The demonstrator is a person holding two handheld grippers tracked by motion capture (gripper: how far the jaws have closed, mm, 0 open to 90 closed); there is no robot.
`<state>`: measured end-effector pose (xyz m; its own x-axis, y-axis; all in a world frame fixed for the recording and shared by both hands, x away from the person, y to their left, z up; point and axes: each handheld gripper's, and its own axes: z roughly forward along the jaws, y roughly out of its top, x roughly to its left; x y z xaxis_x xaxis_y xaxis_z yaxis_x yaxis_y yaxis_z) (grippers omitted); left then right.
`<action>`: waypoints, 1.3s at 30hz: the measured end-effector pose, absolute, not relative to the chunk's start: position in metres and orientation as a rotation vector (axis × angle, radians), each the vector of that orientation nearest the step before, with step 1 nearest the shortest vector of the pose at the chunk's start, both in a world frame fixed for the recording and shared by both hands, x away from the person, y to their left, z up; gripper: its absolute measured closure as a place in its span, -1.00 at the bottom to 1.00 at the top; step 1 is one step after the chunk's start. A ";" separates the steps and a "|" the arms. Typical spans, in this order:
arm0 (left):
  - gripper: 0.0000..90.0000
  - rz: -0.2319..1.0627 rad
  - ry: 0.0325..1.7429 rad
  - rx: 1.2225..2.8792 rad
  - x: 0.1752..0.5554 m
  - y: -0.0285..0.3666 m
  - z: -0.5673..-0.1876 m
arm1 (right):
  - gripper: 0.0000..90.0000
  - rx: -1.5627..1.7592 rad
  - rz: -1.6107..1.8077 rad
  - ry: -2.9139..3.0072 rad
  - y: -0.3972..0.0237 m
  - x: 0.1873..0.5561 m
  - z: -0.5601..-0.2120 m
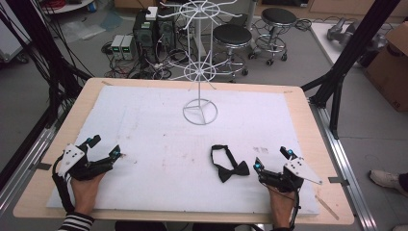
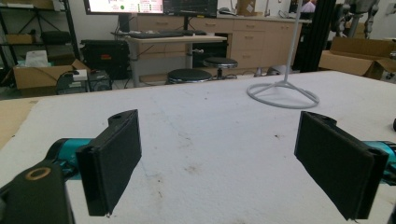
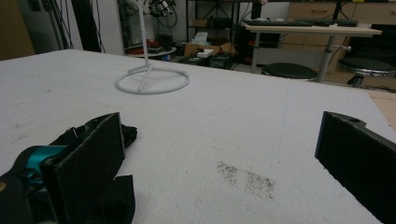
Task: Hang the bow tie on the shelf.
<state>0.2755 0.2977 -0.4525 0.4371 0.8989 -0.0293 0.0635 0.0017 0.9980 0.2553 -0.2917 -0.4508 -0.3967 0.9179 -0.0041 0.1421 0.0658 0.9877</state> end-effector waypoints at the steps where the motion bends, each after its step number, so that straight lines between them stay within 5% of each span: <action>1: -0.66 0.827 0.920 1.418 0.276 0.298 -0.453 | -0.99 1.081 1.402 1.643 -0.291 0.255 -0.451; 22: -0.66 0.828 0.921 1.414 0.275 0.298 -0.453 | -0.99 1.109 1.382 1.687 -0.289 0.258 -0.447; 39: -0.66 0.823 0.930 1.403 0.276 0.299 -0.453 | -0.99 1.098 1.327 1.868 -0.270 0.270 -0.408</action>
